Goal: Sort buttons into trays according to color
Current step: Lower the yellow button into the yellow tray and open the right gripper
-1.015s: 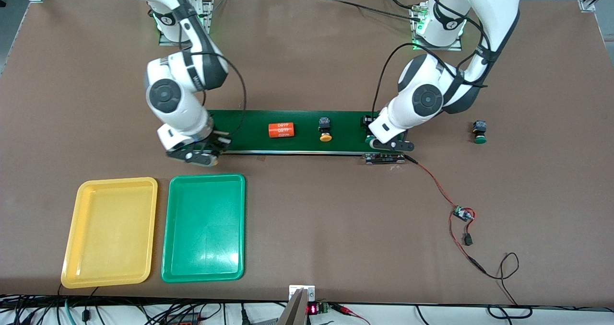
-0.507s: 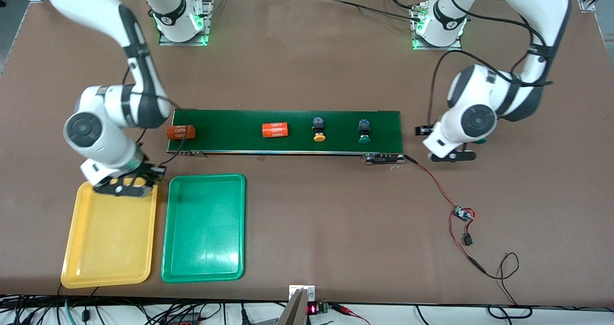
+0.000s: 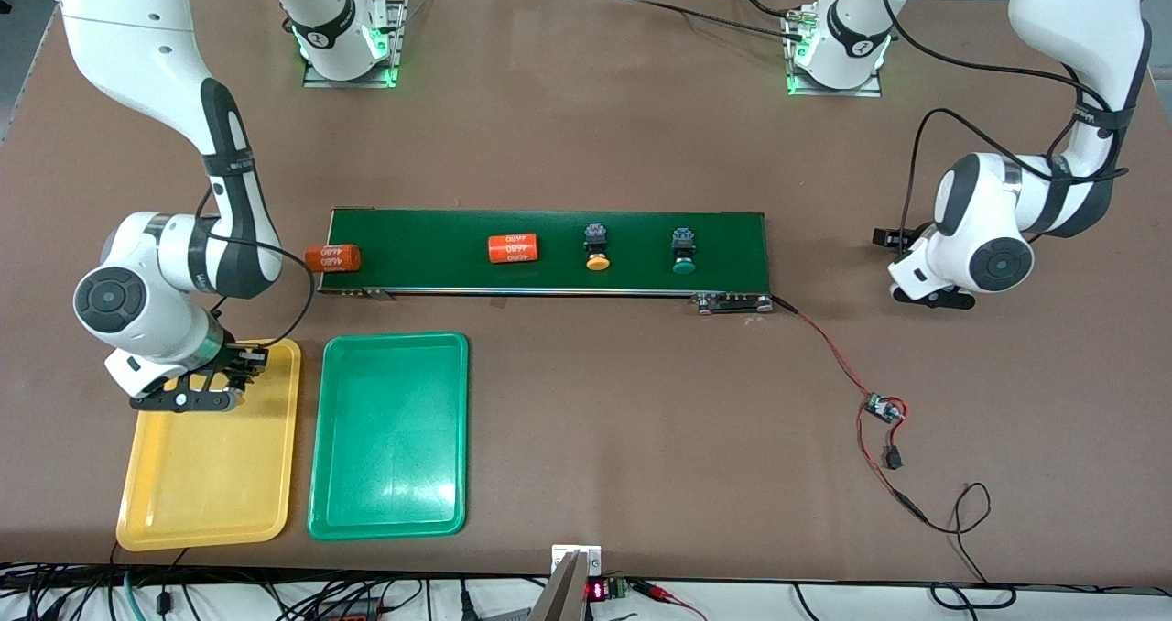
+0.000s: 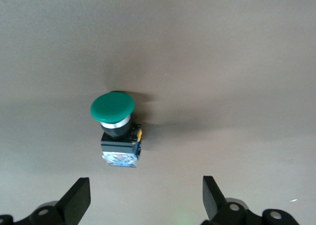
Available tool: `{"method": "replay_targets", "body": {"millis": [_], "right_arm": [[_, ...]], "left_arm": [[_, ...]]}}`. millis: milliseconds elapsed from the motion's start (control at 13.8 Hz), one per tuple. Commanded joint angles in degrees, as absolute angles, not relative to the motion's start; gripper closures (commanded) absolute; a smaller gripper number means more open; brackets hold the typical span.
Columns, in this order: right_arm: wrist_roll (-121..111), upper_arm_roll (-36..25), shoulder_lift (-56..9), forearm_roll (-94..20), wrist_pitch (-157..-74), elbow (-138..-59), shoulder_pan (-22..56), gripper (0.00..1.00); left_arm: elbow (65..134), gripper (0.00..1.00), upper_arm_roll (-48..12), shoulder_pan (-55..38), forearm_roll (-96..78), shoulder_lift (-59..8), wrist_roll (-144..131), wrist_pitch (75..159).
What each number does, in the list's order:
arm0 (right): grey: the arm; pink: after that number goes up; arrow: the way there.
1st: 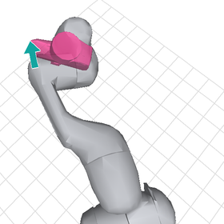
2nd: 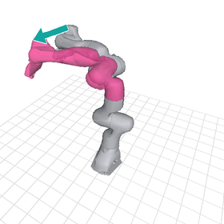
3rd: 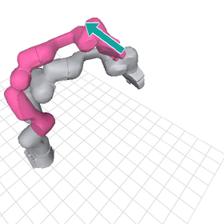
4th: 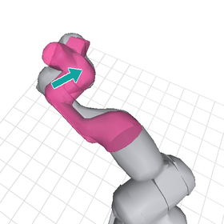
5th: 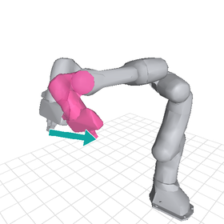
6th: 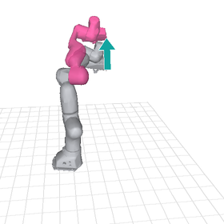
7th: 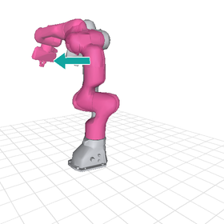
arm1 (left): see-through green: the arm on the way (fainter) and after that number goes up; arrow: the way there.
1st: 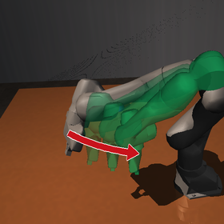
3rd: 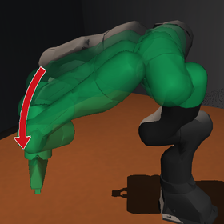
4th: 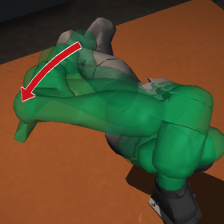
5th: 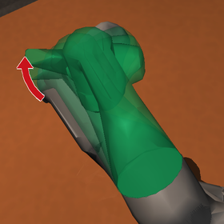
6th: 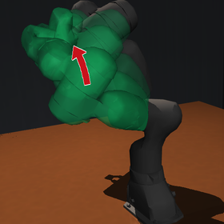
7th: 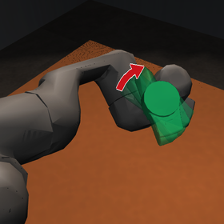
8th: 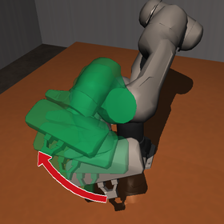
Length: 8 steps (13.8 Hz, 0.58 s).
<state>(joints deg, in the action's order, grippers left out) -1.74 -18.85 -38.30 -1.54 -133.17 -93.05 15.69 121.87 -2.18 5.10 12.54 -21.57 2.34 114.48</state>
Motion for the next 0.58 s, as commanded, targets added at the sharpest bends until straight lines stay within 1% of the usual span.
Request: {"method": "replay_targets", "body": {"millis": [0,72,145,290,362,435,507], "right_arm": [[-4.1,-18.1,-41.6,-1.3,-138.5,-90.9,14.6,0.93],[-4.6,-18.0,-42.4,-1.2,-140.5,-91.2,14.5,0.93],[-5.7,-17.9,-43.0,-1.3,-142.0,-91.6,14.3,0.88],[-7.4,-17.8,-43.6,-1.3,-145.3,-92.6,13.9,0.78],[-7.4,-17.8,-43.6,-1.3,-146.1,-93.0,13.9,0.41],[-7.3,-17.8,-43.6,-1.3,-146.0,-93.0,14.0,0.00],[-7.1,-17.8,-43.5,-1.3,-145.9,-92.9,14.1,0.00]], "left_arm": [[128.9,0.00,0.0,5.5,13.6,-20.3,6.5,124.8],[130.6,0.00,0.5,5.5,13.5,-20.5,6.6,127.9],[131.0,0.00,0.9,5.5,13.6,-20.7,6.9,129.3],[131.0,0.00,1.8,5.5,13.6,-20.8,6.9,129.4],[131.0,0.02,1.8,5.5,13.6,-21.2,6.9,129.5],[131.0,0.21,1.8,5.5,13.6,-21.6,6.9,129.5],[131.0,0.46,1.9,5.5,13.6,-21.7,7.0,129.4]]}}
